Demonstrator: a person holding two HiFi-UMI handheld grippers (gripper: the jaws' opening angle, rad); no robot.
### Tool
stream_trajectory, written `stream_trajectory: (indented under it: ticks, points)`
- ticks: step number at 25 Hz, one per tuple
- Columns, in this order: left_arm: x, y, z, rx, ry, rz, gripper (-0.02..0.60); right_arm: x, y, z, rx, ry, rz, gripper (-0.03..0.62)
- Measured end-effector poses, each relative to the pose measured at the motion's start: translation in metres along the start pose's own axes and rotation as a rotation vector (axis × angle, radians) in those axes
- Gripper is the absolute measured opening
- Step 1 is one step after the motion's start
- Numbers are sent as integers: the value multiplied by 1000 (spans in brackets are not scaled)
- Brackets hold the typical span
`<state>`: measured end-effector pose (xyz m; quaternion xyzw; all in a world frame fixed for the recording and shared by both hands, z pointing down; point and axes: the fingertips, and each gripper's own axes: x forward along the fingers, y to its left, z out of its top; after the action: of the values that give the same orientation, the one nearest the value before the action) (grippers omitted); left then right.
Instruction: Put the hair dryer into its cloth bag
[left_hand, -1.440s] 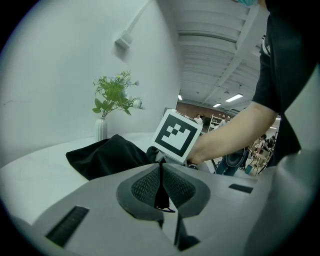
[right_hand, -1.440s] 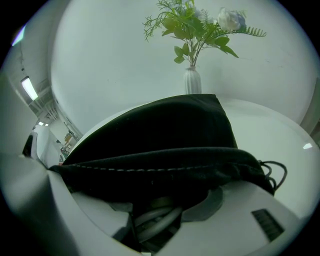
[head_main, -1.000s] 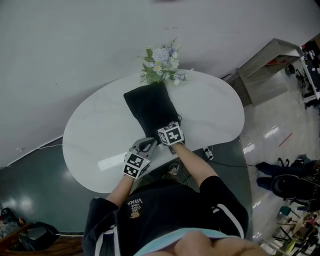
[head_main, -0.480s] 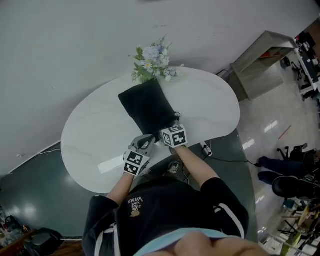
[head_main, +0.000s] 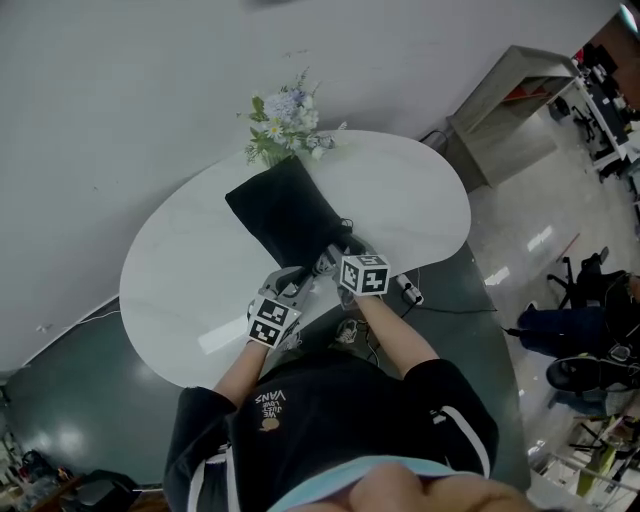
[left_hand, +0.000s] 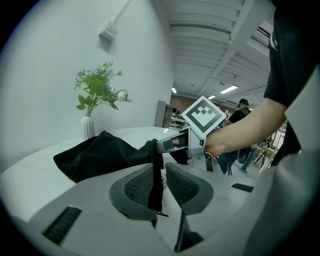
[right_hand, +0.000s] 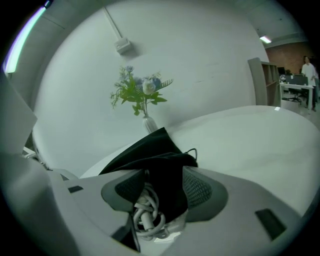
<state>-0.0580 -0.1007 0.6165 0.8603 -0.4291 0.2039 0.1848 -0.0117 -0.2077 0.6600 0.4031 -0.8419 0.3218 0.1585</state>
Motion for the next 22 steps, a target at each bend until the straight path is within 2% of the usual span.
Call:
stream_trajectory:
  ticks: [8,14,22]
  points:
    - [11,-25,-3,66,42,-77,117,-26,-49,-1,77,-42,-139,219]
    - [22,-49,-5,108,72,-137,122,-41,-71,-5,114,-49,-196,219]
    - [21,-62,-3,140,65,-150,123,-80,-88,-26,147,-49,-246,219]
